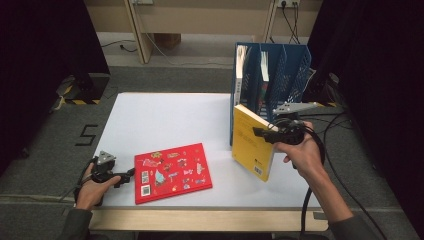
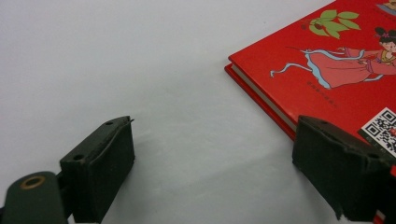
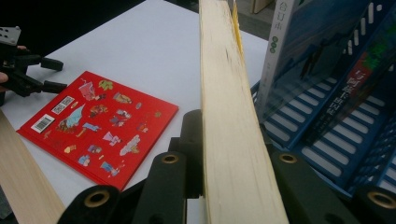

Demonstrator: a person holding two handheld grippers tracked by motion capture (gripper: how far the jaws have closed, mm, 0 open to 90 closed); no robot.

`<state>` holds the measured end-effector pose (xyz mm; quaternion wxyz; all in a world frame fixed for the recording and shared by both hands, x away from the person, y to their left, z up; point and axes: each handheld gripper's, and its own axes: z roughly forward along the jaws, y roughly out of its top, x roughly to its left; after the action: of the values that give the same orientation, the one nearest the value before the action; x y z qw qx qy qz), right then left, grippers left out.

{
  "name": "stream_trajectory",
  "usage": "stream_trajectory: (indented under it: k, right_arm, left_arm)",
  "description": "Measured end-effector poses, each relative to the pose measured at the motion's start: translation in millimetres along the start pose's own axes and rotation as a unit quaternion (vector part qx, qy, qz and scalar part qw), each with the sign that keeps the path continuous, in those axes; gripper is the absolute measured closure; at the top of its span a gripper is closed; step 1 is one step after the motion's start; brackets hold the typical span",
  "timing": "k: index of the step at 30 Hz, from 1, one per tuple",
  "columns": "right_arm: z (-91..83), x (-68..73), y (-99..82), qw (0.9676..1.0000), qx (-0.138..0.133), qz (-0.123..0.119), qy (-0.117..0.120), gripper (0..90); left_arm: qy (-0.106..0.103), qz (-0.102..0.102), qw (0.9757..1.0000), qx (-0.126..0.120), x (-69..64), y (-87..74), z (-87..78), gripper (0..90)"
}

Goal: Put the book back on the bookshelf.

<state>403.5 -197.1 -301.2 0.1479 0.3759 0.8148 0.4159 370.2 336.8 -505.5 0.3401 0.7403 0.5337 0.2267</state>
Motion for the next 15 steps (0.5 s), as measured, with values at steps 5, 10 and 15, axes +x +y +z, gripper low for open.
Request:
stream_trajectory:
  k: [5,10,15]
  right_arm:
    - [-13.6,-2.7,1.8,1.0,-0.003,0.003,-0.005,75.5]
    - [-28.9,-4.9,5.5,0.9999,-0.01,0.005,-0.01,75.5]
    - [-41.0,-8.6,9.5,0.9997,-0.017,0.007,-0.019,75.5]
  left_arm:
    - [0.0,0.0,1.0,0.0,0.0,0.0,0.0,11.9]
    - [0.0,0.0,1.0,0.0,0.0,0.0,0.0,11.9]
    - [0.0,0.0,1.0,0.0,0.1,0.0,0.0,11.9]
